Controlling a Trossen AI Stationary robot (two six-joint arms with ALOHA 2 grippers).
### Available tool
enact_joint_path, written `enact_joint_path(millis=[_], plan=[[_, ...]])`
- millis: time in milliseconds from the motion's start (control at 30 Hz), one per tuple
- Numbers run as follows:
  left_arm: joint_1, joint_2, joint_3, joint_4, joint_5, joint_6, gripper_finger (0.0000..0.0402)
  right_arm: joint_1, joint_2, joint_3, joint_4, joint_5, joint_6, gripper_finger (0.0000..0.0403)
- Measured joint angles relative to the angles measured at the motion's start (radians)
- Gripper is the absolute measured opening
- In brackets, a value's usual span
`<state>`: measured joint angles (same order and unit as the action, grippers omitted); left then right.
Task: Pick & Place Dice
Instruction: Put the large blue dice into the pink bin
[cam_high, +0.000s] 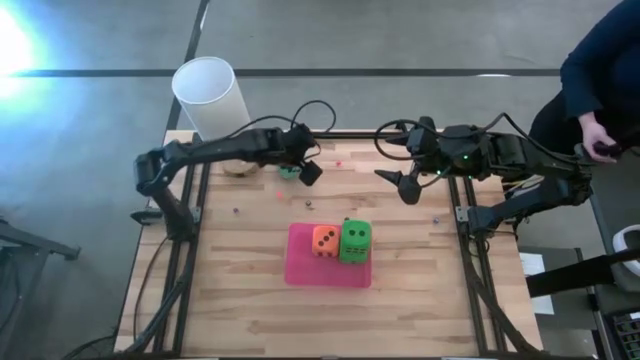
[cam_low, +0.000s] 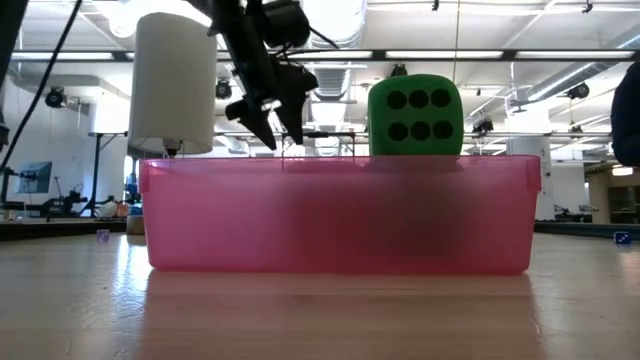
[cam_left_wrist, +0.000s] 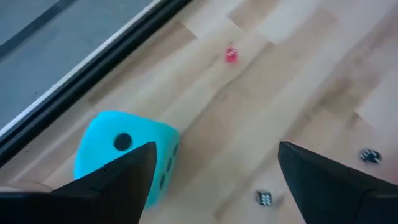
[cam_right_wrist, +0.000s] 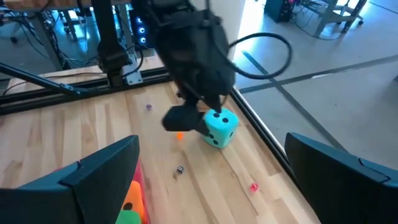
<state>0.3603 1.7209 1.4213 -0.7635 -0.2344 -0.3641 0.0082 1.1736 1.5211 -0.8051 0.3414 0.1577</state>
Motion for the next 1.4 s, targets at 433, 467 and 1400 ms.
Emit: enact_joint_path(millis=[433,467,1400], plan=[[0.153,0.060,0.001,0.005,0.056,0.012,0.0320,0.000,0.000,0.000,0.000,0.000,0.000,0.0400],[0.153,0.062,-0.006,0.014,0.056,0.023,0.0319,0.000,0.000,0.000,0.001,0.000,0.000,0.0400],[0.072,0.057,-0.166,0.146,0.186,0.027,0.0285,-0.001,0.001,0.000,0.027,0.001,-0.001,0.0400]])
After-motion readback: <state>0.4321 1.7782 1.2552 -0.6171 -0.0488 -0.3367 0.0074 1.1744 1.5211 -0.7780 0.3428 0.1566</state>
